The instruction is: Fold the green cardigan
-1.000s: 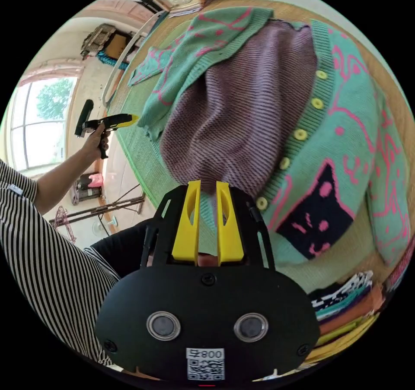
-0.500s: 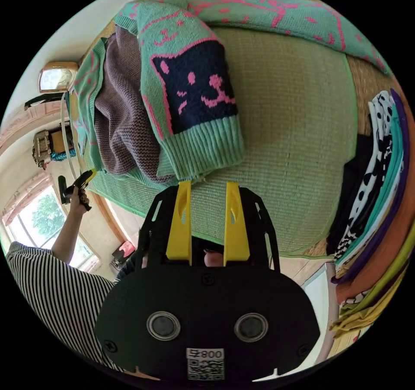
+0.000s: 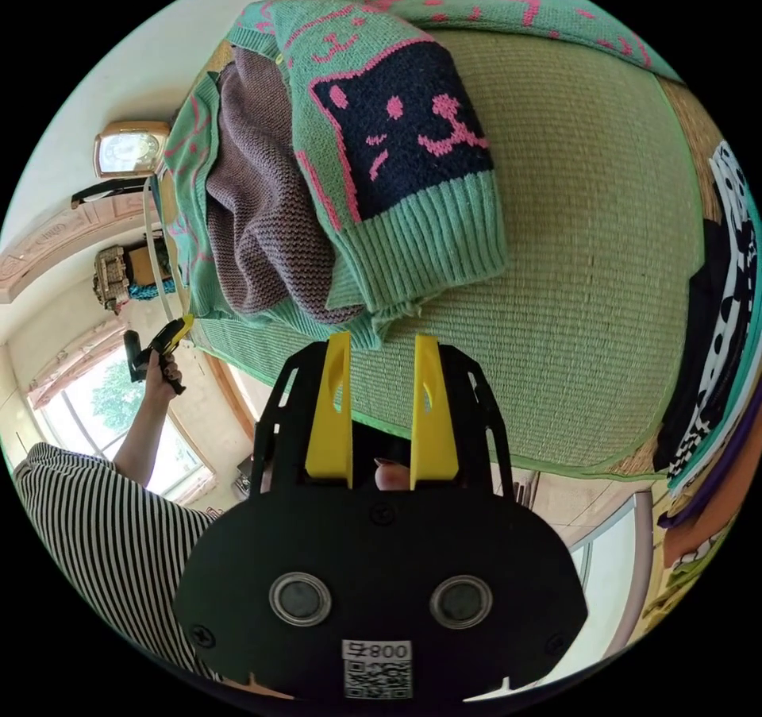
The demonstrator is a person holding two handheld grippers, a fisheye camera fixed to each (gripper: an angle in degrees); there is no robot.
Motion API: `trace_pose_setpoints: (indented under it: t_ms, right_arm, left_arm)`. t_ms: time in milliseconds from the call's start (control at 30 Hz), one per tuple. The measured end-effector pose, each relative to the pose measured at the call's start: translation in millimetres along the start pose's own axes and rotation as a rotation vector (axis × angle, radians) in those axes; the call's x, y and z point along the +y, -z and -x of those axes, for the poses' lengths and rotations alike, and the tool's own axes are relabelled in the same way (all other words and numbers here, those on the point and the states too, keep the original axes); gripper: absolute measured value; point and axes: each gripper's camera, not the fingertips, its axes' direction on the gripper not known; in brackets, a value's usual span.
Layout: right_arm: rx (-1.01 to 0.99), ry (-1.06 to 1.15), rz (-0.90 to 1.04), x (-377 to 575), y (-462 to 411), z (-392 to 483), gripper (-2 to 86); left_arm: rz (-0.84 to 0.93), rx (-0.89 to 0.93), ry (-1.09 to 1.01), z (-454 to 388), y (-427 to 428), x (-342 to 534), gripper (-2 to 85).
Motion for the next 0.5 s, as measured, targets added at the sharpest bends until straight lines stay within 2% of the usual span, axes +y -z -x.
trace_pose_setpoints:
  t_ms: [100,200,267,500]
  right_arm:
    - [-0.054,-0.065,-0.033,-6,-10,-10,10.5]
    - [-0.054,-0.069,-0.037,-15,-22,-6,5.9]
    - [0.017,-0.048,-0.007,-14,-25,3,2.6]
    - [0.228,0.050,0.029,16,11,16,0.8]
  left_arm:
    - [-0.002,0.010,-0.001,3,-3,6,1.9]
    - [-0.007,0.020,-0.006,4,0,14,1.8]
    - [-0.016,0.000,-0.018,4,7,19,1.7]
    - [-0.085,-0.124,-0.040,10,52,42,1.6]
